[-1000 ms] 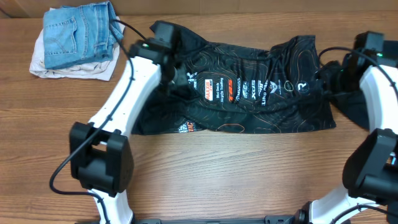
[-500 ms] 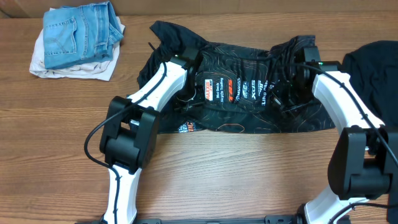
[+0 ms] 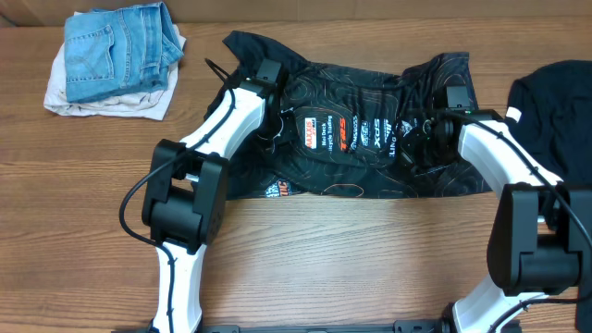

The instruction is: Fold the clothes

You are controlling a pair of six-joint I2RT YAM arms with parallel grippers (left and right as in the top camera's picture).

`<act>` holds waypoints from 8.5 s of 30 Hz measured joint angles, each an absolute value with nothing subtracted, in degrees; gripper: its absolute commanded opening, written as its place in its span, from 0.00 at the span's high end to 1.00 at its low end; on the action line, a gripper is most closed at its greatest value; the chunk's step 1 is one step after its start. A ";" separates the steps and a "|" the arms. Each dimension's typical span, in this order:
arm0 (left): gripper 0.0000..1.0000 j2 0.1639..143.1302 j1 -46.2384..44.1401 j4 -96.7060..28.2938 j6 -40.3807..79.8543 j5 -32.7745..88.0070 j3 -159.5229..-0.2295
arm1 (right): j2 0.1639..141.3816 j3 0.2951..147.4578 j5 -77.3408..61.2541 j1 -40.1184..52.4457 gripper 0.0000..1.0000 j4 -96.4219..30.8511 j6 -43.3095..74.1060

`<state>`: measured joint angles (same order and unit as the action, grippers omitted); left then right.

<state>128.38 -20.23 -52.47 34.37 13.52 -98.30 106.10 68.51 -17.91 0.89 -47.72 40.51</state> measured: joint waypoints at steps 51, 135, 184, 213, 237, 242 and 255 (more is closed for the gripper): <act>0.94 128.97 -10.31 -84.75 30.41 -0.27 -126.58 | 114.02 94.65 -0.16 -7.33 0.49 -71.68 27.77; 0.92 128.51 -7.88 -73.41 24.16 7.90 -97.10 | 111.20 72.84 -2.28 -18.79 0.96 -59.29 25.98; 0.62 128.70 -9.02 -74.76 23.35 6.57 -104.62 | 114.72 76.25 -12.40 -17.91 0.85 -45.19 35.90; 0.89 128.81 -10.04 -71.44 23.14 -4.38 -114.80 | 115.02 95.07 -8.38 -19.40 0.91 -64.66 26.76; 0.91 134.04 -12.01 -69.28 24.01 4.99 -111.98 | 115.09 76.71 -14.94 -5.80 0.89 -51.37 30.22; 0.91 136.20 -12.01 -68.90 24.01 4.99 -111.98 | 115.44 76.29 -15.22 -5.80 0.85 -48.49 31.81; 0.89 136.64 -12.01 -67.94 24.01 3.46 -111.98 | 117.23 76.47 -15.00 -5.80 0.87 -38.68 33.06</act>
<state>136.64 -12.01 -67.94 24.01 3.46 -111.98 117.23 76.47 -15.00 -5.80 -38.68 33.06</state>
